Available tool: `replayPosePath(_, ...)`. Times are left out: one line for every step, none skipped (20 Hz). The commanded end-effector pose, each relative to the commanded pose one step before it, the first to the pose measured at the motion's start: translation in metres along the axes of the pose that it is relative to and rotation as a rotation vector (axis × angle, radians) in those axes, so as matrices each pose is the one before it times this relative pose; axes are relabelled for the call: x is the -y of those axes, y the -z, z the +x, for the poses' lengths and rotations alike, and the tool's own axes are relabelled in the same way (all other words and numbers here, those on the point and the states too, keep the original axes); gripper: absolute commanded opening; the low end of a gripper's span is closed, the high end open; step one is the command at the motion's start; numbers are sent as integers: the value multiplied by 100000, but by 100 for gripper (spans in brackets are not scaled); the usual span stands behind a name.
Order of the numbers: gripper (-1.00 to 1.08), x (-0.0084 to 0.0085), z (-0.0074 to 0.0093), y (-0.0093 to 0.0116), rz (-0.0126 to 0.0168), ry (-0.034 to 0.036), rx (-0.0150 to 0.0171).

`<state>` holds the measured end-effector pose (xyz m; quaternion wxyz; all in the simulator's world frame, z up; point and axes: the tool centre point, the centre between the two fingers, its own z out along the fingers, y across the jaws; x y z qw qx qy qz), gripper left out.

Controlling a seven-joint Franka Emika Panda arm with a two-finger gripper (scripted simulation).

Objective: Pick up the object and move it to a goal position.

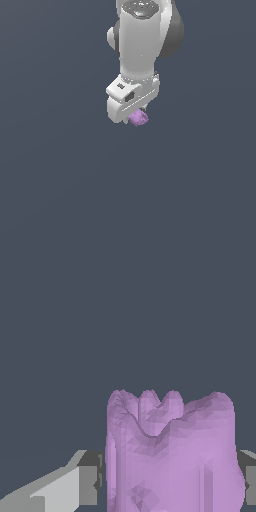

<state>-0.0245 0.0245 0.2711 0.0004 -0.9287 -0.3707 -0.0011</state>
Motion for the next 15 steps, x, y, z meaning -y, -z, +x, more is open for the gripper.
replayPosePath(-100,-527,-465,2013,129,67,77)
replayPosePath(-100,-202,-136,668,0,0,0)
replayPosePath(-100,-188,-123,612,0,0,0)
replayPosePath(-100,-192,-124,547,-17,-57,35)
replayPosePath(-100,-156,-99,499,0,0,0)
replayPosePath(-100,-140,-87,443,0,0,0)
replayPosePath(-100,-133,-80,383,-35,-44,40)
replayPosePath(-100,-109,-62,331,0,0,0)
replayPosePath(-100,-95,-49,275,0,0,0)
replayPosePath(-100,-80,-35,219,0,0,0)
replayPosePath(-100,-71,-25,160,-38,-41,41)
replayPosePath(-100,-52,-7,107,0,0,0)
replayPosePath(-100,-38,7,51,0,0,0)
replayPosePath(-100,-24,21,-5,0,0,0)
replayPosePath(-100,-6,15,-22,0,0,0)
